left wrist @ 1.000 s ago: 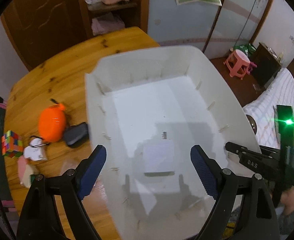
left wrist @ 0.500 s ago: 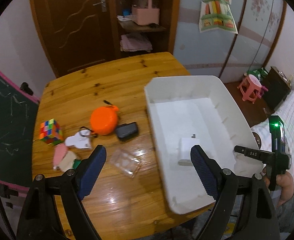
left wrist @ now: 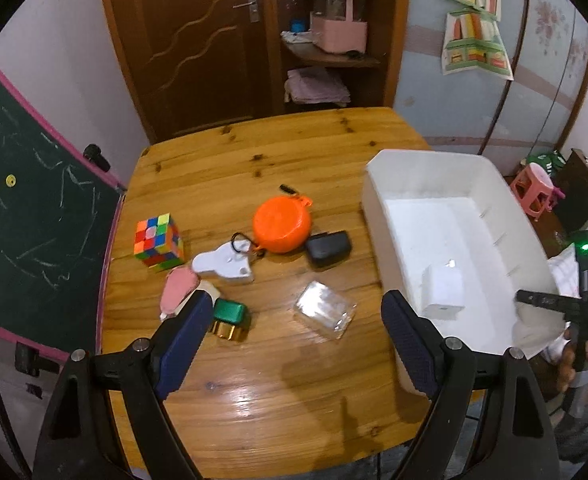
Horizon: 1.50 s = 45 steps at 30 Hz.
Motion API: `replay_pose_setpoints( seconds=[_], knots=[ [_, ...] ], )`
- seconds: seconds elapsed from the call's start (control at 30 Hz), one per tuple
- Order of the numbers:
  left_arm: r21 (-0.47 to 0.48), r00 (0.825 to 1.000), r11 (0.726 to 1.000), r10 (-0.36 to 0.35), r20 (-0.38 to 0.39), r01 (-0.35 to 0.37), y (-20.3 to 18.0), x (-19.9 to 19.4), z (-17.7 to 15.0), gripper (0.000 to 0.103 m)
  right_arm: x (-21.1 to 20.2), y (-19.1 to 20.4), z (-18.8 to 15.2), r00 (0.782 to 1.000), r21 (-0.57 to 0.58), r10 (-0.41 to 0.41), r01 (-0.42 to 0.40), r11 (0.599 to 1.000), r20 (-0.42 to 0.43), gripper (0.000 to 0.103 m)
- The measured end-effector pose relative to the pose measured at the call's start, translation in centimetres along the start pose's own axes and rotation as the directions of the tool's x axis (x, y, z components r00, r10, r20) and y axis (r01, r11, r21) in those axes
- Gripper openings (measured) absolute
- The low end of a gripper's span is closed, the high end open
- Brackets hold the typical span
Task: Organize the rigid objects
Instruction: 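Withdraw the left tool from the bin toward the clear plastic box, then grasp the clear plastic box with the left gripper and lift it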
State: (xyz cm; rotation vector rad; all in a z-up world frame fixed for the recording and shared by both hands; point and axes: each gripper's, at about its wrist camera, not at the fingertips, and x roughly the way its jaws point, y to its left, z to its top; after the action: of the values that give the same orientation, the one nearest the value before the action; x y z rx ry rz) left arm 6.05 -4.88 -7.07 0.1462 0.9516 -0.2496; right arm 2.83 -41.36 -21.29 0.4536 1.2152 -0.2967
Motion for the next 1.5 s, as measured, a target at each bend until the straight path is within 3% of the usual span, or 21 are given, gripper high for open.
replay_pose_setpoints(
  seconds=[0.5,0.7,0.97,1.37,1.5],
  knots=[
    [0.013,0.998,1.000,0.010,-0.056,-0.009,0.3,4.8,-1.3,0.088,-0.3,0.4,-0.4,0.999,0.017,-0.036,0.035,0.999,0.020,0.009],
    [0.084,0.992,0.996,-0.012,-0.125,0.022,-0.2,8.3,-2.0,0.088,-0.4,0.5,-0.4,0.999,0.023,-0.041,0.040,0.999,0.013,0.009],
    [0.242,0.978,0.968,-0.008,-0.208,0.060,-2.6,12.8,-3.1,0.088,-0.4,0.4,-0.3,0.999,0.024,-0.041,0.041,0.999,0.014,0.009],
    [0.183,0.942,0.970,-0.095,-0.322,0.161,-2.5,16.8,-2.6,0.089,-0.5,0.7,-0.3,0.998,0.005,-0.056,0.056,0.998,0.014,0.009],
    [0.180,0.945,0.970,-0.101,-0.311,0.163,-2.3,17.0,-2.5,0.089,-0.5,0.8,-0.3,0.998,0.000,-0.059,0.059,0.998,0.016,0.009]
  ],
)
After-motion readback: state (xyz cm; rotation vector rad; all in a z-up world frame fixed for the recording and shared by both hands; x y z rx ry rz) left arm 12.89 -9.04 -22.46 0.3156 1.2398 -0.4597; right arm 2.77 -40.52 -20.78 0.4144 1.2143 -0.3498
